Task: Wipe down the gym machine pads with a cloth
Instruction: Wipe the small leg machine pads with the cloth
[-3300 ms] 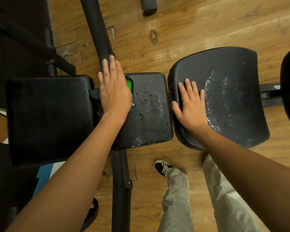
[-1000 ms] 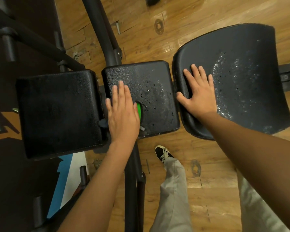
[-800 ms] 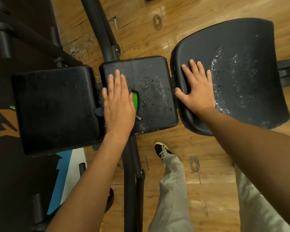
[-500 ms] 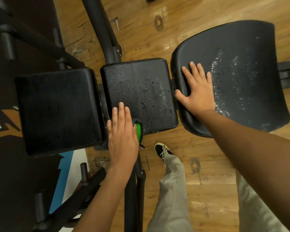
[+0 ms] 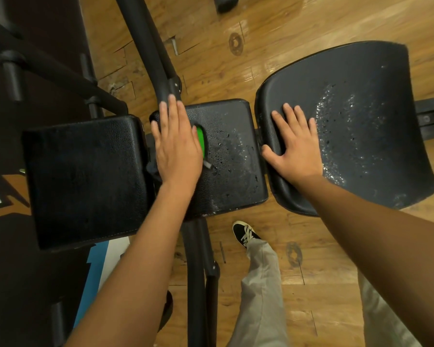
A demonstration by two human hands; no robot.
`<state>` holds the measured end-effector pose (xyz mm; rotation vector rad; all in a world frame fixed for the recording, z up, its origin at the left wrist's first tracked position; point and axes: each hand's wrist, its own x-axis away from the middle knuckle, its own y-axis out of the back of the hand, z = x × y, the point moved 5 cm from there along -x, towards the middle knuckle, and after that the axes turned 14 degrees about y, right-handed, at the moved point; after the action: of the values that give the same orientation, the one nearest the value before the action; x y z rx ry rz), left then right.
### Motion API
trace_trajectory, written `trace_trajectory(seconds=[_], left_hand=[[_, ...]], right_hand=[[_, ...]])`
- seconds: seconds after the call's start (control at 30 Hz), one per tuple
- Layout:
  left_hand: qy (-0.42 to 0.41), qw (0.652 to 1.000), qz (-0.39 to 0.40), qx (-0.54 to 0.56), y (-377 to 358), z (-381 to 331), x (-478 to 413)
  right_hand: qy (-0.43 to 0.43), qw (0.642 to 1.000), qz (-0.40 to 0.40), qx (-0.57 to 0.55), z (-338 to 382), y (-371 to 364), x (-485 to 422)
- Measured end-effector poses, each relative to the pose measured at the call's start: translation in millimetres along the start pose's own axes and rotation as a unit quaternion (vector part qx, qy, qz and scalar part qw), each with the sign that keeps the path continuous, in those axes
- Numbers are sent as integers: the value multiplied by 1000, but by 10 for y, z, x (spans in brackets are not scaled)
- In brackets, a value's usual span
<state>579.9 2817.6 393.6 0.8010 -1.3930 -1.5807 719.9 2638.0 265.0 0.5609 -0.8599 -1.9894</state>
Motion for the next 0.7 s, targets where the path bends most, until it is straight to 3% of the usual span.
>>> trace_trajectory(seconds=[0.2, 0.5, 0.7], left_hand=[[21, 1000, 9, 4, 52, -203, -571], [10, 1000, 15, 16, -8, 61, 342], [0, 1000, 12, 9, 2, -143, -148]], right_hand=[[5, 1000, -8, -3, -5, -1, -8], [8, 1000, -9, -5, -13, 4, -5], [7, 1000, -7, -4, -17, -5, 1]])
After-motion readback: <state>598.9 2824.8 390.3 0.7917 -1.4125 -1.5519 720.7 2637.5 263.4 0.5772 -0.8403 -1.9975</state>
